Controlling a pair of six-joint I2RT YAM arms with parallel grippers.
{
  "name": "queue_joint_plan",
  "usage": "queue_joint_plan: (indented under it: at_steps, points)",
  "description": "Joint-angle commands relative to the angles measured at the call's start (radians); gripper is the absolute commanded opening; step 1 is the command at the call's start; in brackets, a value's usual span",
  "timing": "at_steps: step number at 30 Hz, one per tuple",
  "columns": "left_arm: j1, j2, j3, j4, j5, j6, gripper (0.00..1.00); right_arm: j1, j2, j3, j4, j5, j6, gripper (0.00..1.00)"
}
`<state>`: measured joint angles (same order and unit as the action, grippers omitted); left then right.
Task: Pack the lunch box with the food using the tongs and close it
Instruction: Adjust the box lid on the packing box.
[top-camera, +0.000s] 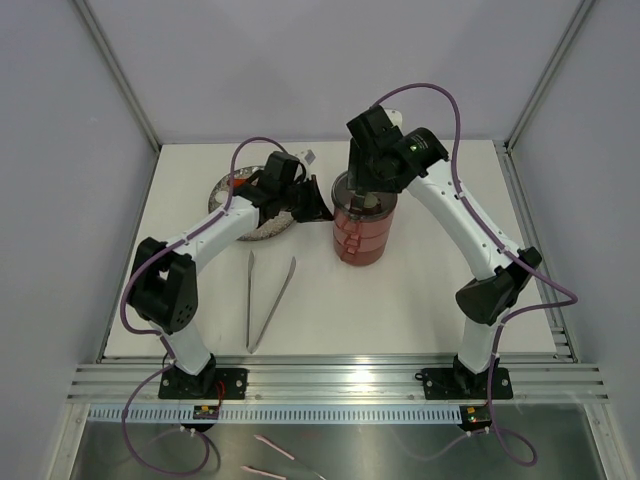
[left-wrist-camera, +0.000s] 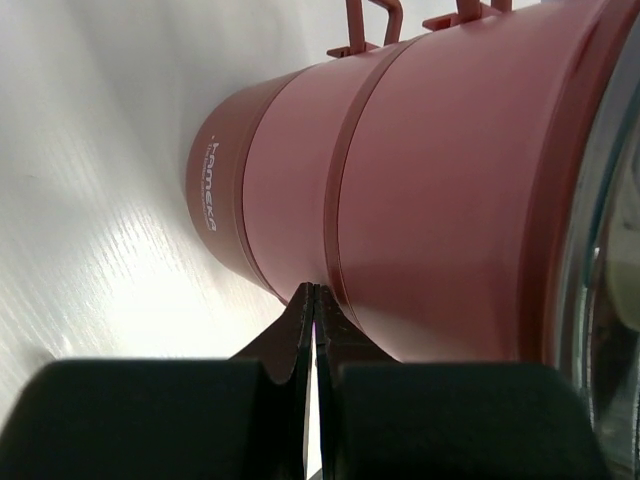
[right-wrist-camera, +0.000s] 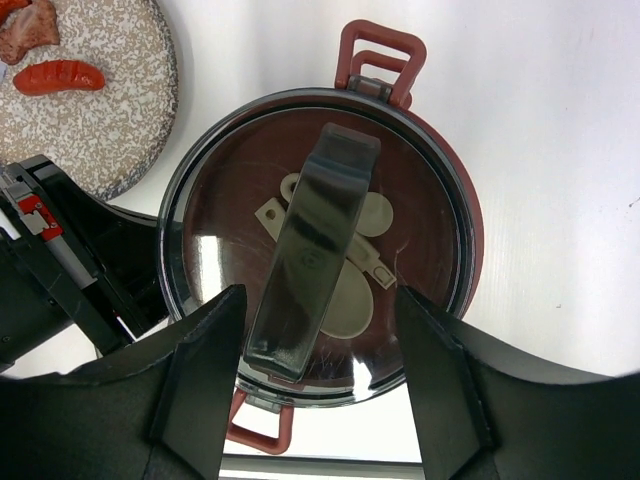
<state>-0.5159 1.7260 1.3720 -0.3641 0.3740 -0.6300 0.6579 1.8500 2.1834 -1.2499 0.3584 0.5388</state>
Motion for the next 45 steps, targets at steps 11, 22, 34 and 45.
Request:
queue_joint_plan:
  at_steps: [11, 22, 34, 45]
  points:
    - [-0.056, -0.002, 0.001, 0.088, 0.054, -0.010, 0.00, 0.008, 0.020, 0.067, -0.054, 0.054, 0.021, 0.58]
    - [-0.064, -0.006, -0.001, 0.074, 0.051, 0.003, 0.00, 0.008, 0.002, 0.064, -0.054, 0.096, -0.022, 0.09]
    - [-0.064, -0.011, 0.007, 0.059, 0.036, 0.009, 0.00, -0.001, -0.018, 0.088, -0.042, 0.131, -0.073, 0.00]
    - [-0.064, -0.006, 0.016, 0.045, 0.031, 0.016, 0.00, -0.053, -0.075, -0.068, 0.039, 0.038, -0.063, 0.00]
